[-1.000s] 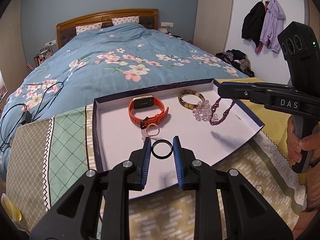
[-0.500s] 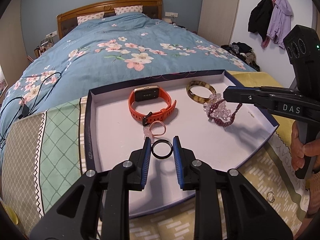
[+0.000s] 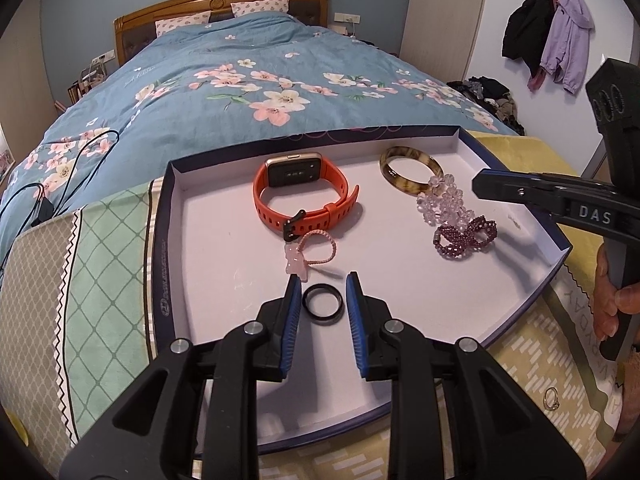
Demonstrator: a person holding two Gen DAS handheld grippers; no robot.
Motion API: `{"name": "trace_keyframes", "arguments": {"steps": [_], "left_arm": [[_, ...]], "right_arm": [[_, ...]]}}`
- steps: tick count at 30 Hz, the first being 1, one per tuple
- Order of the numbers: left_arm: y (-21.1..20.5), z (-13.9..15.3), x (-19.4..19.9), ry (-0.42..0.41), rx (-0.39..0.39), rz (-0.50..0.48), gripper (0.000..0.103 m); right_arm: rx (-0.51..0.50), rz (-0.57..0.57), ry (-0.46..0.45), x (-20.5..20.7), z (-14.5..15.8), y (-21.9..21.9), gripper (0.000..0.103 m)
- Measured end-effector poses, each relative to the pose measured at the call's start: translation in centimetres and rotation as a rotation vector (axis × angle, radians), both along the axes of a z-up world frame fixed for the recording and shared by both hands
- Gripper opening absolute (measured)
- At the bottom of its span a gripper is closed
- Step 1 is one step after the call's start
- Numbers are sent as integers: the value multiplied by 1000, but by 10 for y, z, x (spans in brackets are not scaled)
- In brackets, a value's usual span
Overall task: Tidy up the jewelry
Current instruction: 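Open both tools and move them back toward the green charms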
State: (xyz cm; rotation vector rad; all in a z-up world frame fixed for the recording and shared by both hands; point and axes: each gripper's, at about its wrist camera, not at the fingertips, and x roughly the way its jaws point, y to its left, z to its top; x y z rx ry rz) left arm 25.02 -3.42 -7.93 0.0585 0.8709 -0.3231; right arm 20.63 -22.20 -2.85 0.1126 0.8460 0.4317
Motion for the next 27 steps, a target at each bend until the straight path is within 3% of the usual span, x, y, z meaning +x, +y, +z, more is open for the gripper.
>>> {"name": "trace_keyframes", "arguments": {"steps": [3,7,10,14,20,27], "left_arm": [[0,5,-5,-21,-4,-1,31],[3,21,-21,-85,2,-5,38],[7,33,-37,-129,1,-8,42],[15,47,-62,-169,-2,-14,44],[33,49,-101,-162,-28,-14,44],[33,38,-154,-133,-44,-113,42]], "right_arm": [[14,5,-26,-11,8,-3,23],[22,33,-67,-33,22,-7,26],[16,65,-96,-54,29,-9,38],[-1,108,-95,-80,28,-6,39],[-13,174,-69,-113,16,3,39],[-23,258,-33,-144,3,21,39]]}}
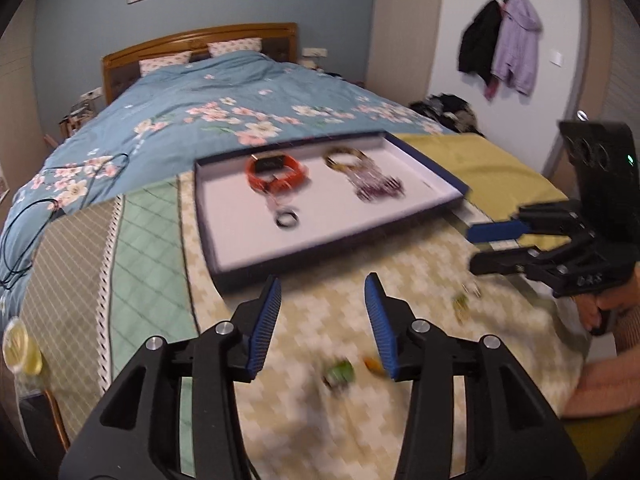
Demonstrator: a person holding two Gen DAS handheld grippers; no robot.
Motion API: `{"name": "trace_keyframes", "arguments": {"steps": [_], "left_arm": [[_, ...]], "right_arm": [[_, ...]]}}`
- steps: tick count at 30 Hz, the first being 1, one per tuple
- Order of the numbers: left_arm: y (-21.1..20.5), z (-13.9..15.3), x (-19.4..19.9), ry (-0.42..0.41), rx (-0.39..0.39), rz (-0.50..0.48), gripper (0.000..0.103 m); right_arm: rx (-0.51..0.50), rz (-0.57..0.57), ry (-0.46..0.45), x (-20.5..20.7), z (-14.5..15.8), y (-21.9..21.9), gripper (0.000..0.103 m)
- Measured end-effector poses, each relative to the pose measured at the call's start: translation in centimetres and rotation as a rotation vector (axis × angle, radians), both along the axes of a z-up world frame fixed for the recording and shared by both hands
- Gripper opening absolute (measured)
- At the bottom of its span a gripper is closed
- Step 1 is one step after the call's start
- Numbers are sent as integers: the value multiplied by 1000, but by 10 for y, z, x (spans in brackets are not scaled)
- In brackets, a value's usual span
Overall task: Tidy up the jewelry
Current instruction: 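Open both tools and move them back toward the green charms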
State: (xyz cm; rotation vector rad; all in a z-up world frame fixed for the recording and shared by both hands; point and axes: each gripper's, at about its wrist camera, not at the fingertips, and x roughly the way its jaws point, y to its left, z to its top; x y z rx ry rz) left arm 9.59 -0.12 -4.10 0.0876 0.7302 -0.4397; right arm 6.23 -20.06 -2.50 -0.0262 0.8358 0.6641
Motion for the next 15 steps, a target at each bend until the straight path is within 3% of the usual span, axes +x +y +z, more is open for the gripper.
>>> {"name": "trace_keyframes", "arguments": {"steps": [7,15], "left_arm": [[-8,-16,-33,51,-15,-76,42],[-16,-32,-35,111,-17,-83,40]], "right_arm": [[-11,20,48,-16,-17,10,39],[-49,10,63,-19,-26,20,37]]}}
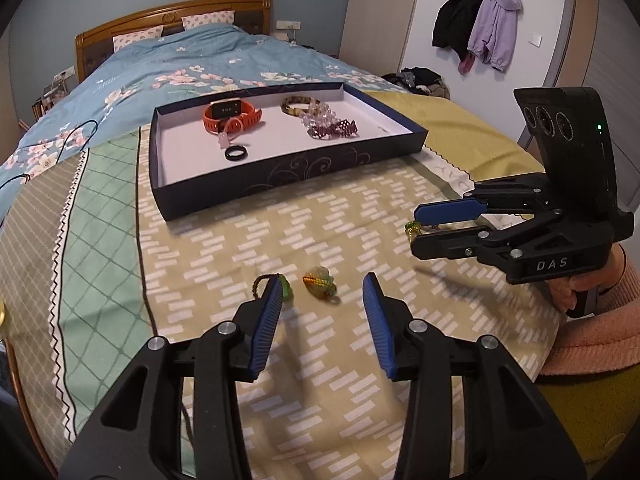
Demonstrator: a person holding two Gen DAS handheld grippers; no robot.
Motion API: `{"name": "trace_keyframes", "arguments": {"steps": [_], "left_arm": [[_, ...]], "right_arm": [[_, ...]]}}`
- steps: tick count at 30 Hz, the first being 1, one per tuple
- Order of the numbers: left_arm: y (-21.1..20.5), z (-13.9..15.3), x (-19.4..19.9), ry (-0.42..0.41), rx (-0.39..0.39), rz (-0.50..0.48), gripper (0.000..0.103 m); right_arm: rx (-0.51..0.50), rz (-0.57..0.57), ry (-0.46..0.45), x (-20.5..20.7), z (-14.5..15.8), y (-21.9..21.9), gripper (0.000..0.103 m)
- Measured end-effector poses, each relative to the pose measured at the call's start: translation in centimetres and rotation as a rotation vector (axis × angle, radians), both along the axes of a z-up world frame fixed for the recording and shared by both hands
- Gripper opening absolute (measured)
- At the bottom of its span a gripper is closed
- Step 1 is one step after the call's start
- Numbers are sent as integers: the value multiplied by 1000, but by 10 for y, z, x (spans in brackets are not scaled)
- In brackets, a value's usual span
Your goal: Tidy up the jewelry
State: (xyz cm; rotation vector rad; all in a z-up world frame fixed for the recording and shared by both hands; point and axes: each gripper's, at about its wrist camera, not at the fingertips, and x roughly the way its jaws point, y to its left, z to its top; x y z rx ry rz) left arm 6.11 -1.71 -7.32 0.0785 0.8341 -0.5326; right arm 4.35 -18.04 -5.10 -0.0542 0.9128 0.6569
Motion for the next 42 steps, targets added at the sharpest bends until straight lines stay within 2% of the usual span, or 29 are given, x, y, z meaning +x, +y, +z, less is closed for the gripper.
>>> {"name": "trace_keyframes", "arguments": {"steps": [6,10,12,14,17,24,38,40,41,42], "left_arm": [[-8,-3,9,26,13,-10,36],[-12,-8,18,56,34,5,36],[-11,-8,20,59,27,14,31],[-10,-10,23,65,24,26,28],[-8,-10,24,64,33,41,18],[-8,-9,21,54,31,47,16],[-4,-2,18,40,0,55,16],[-4,-2,19,40,1,55,16],[-4,-2,18,41,0,55,16],[-4,-2,18,43,0,57,16]], "right_arm": [[7,-24,5,2,-3,-2,32],[-29,-24,-19,0,-2,3,30],[-33,-25,-21,-1,-2,3,22],[-29,-29,-19,0,-2,2,20],[-26,-28,-14,0,-3,1,7],[-16,-19,-18,0,-2,1,2],[35,-29,-25,2,6,-5,1],[36,-36,-9,4,4,-6,7],[53,-41,1,5,3,-8,20],[55,-45,4,5,2,-9,27]]}}
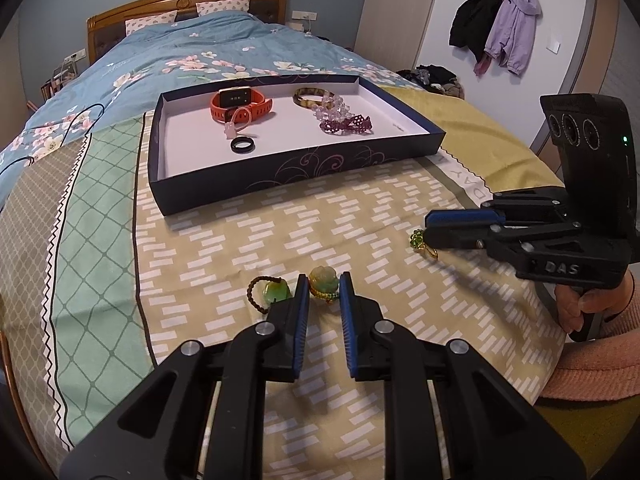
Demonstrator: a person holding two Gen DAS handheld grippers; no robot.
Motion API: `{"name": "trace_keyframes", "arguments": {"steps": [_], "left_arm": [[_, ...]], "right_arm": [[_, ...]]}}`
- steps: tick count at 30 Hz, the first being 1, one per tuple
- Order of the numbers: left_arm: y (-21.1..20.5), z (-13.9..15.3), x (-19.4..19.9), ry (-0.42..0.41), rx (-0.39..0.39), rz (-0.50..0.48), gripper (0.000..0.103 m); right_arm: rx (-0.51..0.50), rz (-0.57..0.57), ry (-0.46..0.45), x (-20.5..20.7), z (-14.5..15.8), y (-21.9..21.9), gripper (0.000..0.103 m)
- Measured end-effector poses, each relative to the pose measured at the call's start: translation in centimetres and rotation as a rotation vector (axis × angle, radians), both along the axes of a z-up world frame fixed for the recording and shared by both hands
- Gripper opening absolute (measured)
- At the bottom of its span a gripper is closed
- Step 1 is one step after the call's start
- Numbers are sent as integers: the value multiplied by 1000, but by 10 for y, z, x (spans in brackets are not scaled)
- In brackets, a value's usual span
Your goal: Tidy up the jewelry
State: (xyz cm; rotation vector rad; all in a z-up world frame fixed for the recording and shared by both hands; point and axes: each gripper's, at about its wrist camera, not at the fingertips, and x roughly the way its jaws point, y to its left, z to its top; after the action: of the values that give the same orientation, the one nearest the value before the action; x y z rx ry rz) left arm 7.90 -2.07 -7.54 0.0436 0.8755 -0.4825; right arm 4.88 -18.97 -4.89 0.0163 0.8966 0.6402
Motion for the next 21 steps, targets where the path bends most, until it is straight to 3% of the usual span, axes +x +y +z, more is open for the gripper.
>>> {"name": "trace_keyframes", "arguments": {"steps": [8,12,21], "left_arm": [[1,-2,0,5,-3,6,16],[1,-2,1,5,-7,7,16],[2,8,2,-26,-22,15,16]], "right_arm": [[-57,13,-6,0,-5,10,27],[-118,43,-37,-3,-5,20,10],[-56,25,-62,-2,7,10,9]]}}
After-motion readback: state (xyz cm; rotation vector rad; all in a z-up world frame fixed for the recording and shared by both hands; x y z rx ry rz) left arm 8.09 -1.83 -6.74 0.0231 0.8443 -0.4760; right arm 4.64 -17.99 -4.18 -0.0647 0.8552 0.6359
